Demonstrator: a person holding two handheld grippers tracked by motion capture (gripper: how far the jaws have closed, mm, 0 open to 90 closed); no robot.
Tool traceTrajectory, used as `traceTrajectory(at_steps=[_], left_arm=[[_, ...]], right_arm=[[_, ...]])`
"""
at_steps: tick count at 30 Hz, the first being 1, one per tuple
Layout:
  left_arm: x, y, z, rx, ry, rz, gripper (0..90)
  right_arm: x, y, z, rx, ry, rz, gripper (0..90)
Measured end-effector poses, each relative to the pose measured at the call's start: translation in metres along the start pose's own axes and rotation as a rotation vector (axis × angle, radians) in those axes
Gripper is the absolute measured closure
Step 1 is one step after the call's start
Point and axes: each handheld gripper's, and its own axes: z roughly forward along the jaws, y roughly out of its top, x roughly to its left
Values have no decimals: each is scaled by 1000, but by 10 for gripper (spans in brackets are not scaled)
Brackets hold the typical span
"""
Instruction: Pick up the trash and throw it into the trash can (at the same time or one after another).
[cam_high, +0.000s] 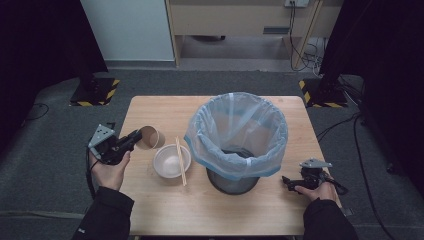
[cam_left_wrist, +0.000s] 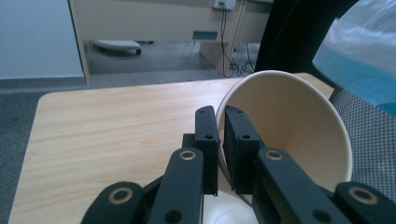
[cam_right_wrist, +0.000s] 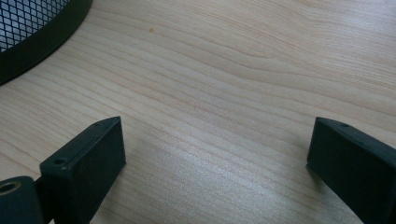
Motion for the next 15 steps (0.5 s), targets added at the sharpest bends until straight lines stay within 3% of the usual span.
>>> traceTrajectory(at_steps=[15], left_arm=[[-13,25,-24,-130,-45,10,842]], right_arm=[[0,0,0,1,1,-1,42]])
